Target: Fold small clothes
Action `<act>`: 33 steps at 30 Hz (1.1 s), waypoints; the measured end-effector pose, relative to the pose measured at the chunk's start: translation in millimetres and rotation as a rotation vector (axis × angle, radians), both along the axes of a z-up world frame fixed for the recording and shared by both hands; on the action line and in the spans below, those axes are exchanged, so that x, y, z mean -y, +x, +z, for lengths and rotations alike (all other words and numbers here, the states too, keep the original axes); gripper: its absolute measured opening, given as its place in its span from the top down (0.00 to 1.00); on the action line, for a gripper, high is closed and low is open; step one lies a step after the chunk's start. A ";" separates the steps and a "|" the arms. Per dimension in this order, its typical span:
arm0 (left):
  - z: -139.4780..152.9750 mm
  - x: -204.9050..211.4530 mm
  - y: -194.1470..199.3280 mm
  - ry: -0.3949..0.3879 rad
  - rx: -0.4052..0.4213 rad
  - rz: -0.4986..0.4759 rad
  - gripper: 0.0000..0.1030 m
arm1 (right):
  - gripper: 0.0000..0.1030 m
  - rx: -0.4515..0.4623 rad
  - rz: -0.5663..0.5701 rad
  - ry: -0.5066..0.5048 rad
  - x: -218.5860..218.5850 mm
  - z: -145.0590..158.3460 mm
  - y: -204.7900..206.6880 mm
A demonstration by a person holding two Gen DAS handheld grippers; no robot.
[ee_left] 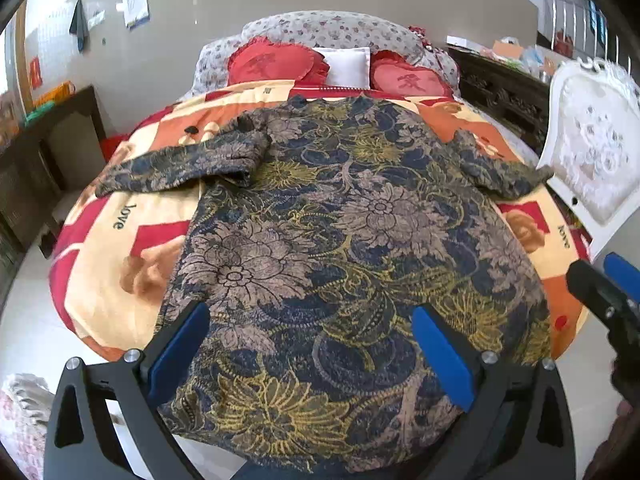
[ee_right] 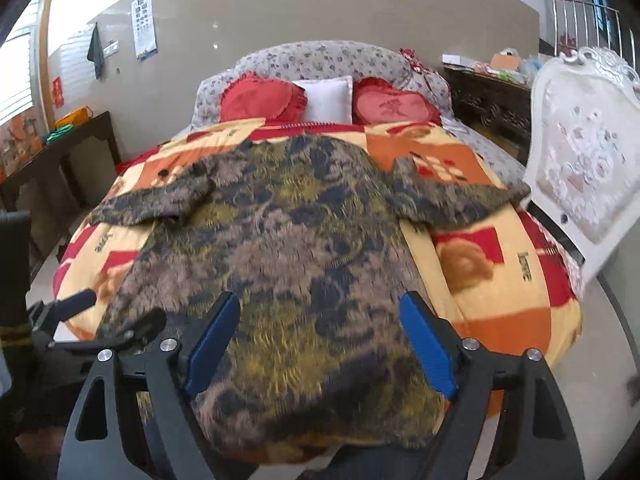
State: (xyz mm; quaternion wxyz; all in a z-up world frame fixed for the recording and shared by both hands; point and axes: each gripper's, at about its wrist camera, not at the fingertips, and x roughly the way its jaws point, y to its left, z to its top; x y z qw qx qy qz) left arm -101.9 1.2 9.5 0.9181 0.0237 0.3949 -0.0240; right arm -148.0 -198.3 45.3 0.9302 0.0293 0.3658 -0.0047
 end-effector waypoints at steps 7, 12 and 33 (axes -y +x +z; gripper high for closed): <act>9.6 7.2 -20.8 0.027 0.050 -0.001 0.00 | 0.32 0.048 -0.060 0.041 14.4 10.3 -30.8; 18.8 8.0 -34.1 0.017 0.082 0.000 0.00 | 0.32 0.090 -0.048 0.042 13.5 21.6 -48.8; 17.7 -25.0 -32.6 -0.077 0.078 0.065 0.00 | 0.32 0.215 -0.059 -0.009 -23.7 27.8 -76.8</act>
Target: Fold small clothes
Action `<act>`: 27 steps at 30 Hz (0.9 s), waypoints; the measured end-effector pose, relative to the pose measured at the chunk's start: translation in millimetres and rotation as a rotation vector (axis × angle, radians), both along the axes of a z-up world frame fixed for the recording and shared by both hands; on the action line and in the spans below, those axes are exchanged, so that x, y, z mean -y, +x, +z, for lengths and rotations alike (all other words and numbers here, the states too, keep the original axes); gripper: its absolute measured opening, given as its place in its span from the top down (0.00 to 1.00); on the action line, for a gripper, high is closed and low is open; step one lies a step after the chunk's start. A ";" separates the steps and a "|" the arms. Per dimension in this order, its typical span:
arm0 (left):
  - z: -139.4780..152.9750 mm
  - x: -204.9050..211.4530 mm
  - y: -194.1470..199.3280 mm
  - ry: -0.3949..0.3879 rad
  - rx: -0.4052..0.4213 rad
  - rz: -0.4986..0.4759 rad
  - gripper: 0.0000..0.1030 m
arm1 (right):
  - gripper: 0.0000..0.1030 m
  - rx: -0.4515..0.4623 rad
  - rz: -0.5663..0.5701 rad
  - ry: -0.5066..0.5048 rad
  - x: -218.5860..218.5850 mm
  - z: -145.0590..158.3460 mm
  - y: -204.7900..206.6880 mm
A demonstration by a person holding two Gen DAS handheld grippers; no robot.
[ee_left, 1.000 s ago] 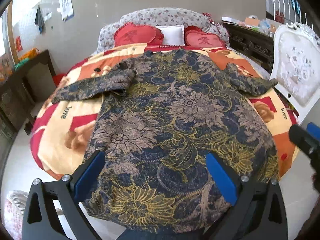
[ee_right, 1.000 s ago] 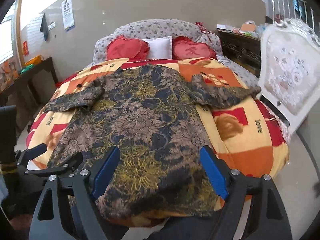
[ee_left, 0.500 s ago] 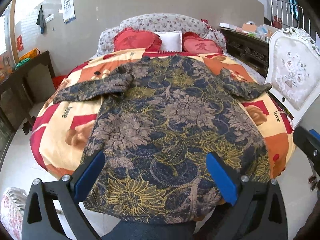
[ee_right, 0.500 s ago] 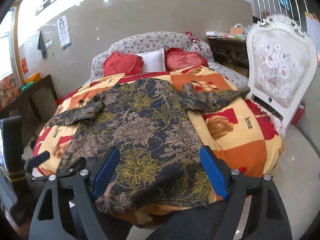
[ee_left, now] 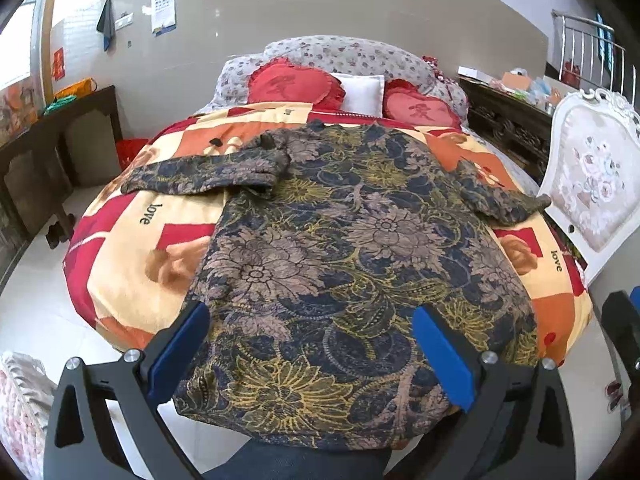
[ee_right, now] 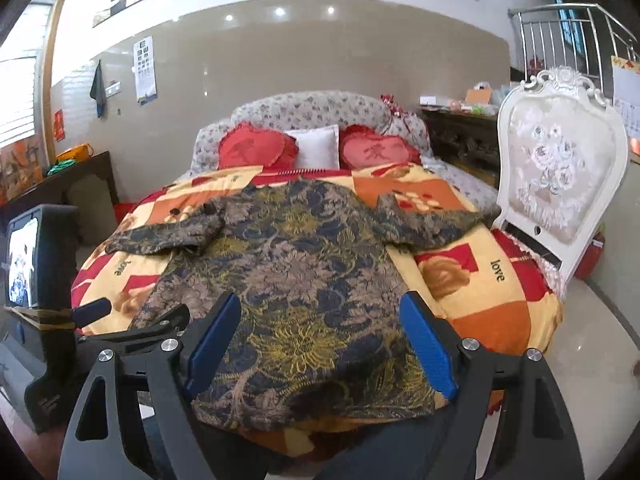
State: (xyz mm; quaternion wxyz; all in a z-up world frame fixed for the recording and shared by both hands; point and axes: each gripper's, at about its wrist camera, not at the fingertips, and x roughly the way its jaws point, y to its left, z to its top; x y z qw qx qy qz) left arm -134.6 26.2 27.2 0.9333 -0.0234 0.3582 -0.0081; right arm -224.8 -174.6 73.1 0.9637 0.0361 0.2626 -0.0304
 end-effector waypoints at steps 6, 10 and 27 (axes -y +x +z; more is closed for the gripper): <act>-1.6 2.8 0.1 -0.005 -0.005 0.000 0.00 | 0.32 -0.024 -0.012 0.015 6.7 -5.3 3.0; -2.1 7.6 -0.4 0.008 -0.004 -0.011 0.00 | 0.32 -0.024 -0.012 0.019 8.5 -6.5 2.1; -4.6 7.4 -0.2 0.004 -0.013 -0.008 0.00 | 0.32 -0.030 -0.008 0.023 8.9 -11.0 0.3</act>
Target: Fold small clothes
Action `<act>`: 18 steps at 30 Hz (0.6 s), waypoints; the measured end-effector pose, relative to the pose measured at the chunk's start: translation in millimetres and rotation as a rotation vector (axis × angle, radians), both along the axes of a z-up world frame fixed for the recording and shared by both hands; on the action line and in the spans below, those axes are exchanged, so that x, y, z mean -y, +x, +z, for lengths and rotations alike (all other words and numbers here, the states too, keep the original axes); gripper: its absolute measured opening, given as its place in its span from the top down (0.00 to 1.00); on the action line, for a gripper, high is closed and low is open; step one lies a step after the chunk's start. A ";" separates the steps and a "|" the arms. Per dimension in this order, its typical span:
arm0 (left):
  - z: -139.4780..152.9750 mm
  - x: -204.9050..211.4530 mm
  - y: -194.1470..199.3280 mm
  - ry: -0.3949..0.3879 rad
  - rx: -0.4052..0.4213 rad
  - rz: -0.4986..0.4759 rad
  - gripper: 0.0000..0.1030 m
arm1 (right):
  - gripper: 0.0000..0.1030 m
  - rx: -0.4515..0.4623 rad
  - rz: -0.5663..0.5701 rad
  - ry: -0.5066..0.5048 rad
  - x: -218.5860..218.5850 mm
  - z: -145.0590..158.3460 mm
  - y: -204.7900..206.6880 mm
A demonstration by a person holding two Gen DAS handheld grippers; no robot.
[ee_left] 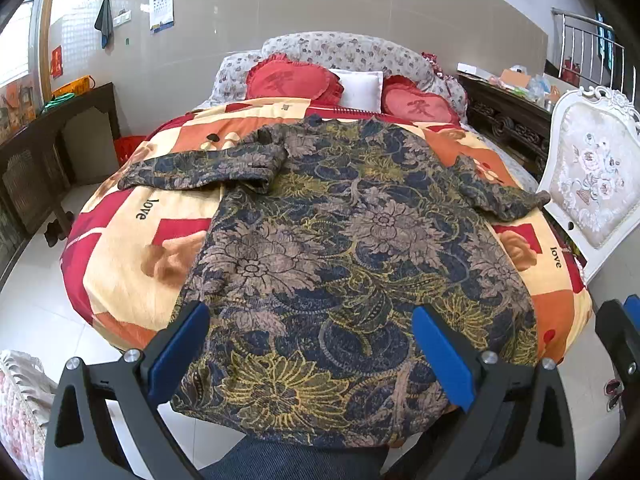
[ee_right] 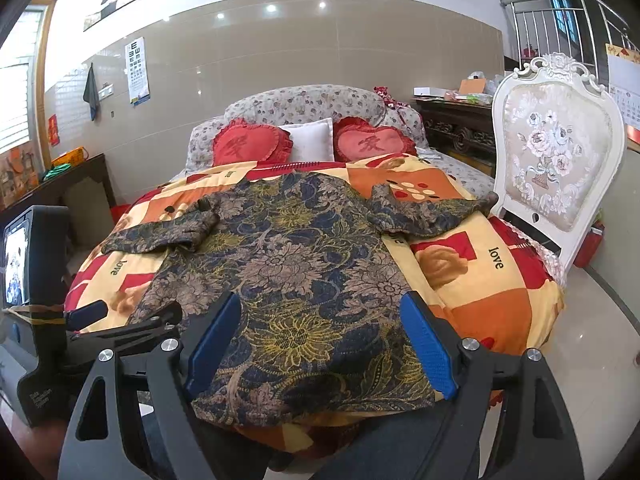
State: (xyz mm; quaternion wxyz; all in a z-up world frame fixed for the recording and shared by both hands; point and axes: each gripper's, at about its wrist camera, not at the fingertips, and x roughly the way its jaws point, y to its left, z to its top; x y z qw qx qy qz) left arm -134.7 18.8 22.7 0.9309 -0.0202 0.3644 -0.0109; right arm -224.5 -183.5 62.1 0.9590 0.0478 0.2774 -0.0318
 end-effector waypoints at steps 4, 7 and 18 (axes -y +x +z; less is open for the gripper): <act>-0.6 -0.3 0.0 0.000 0.000 -0.001 0.00 | 0.32 -0.003 -0.001 0.002 -0.4 0.0 0.1; -1.2 -1.2 0.3 0.000 -0.002 -0.001 0.00 | 0.32 -0.005 0.001 0.008 -1.9 -1.2 -0.7; -2.8 -0.9 0.1 0.002 -0.005 -0.001 0.00 | 0.32 -0.007 0.001 0.023 -2.4 -1.1 0.6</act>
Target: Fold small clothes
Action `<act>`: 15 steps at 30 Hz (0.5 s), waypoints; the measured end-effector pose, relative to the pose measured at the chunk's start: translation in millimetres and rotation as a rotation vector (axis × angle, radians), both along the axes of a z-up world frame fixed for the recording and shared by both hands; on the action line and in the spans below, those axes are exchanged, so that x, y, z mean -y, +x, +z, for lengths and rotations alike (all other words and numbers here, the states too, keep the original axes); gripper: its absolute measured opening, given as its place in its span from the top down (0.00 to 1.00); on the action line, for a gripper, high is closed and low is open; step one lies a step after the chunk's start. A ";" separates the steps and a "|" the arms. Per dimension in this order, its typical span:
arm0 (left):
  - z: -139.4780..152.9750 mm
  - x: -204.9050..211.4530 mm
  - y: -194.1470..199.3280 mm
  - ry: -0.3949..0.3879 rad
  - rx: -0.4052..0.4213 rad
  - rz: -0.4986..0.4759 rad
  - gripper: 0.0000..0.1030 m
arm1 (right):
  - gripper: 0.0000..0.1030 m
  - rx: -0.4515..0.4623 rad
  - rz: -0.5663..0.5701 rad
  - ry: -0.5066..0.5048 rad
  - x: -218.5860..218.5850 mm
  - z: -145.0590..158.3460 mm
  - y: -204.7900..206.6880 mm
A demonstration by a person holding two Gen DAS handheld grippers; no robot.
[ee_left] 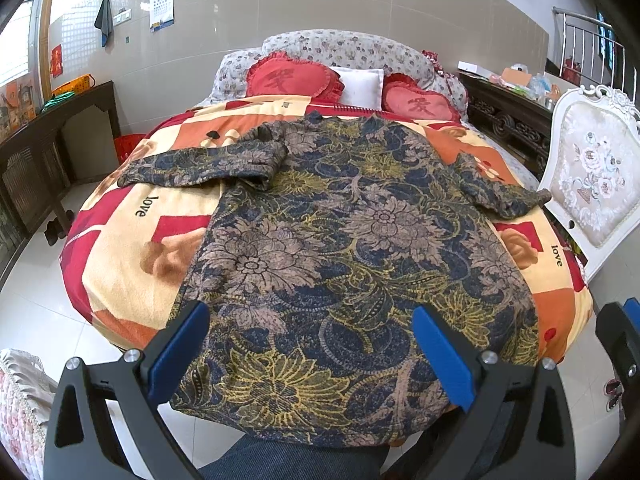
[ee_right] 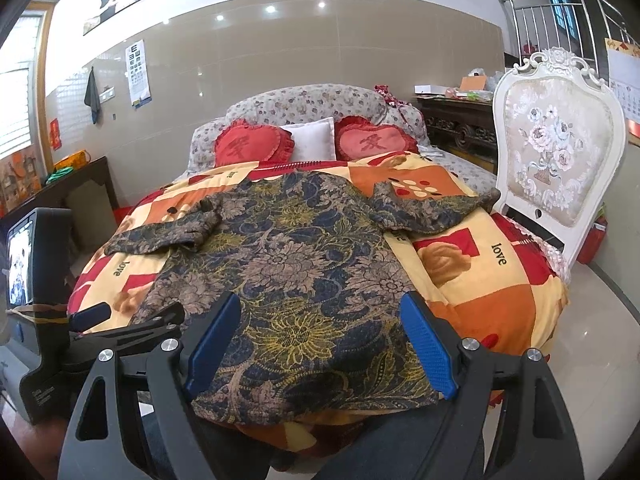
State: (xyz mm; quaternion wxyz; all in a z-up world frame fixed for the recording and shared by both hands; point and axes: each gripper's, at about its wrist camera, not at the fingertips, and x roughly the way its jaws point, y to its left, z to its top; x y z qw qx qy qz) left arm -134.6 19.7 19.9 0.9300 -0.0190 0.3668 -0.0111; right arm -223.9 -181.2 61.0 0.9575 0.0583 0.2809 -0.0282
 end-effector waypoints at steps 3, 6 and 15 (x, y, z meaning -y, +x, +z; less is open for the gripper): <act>-2.2 1.0 -0.6 0.004 -0.002 -0.001 0.00 | 0.32 0.000 0.002 0.002 1.1 0.2 0.1; -2.1 0.8 -0.7 0.002 -0.001 0.000 0.00 | 0.32 -0.004 0.002 0.000 1.2 -0.5 1.6; -3.0 1.3 -0.8 0.001 -0.002 0.000 0.00 | 0.32 -0.005 0.004 0.004 1.3 -1.9 1.5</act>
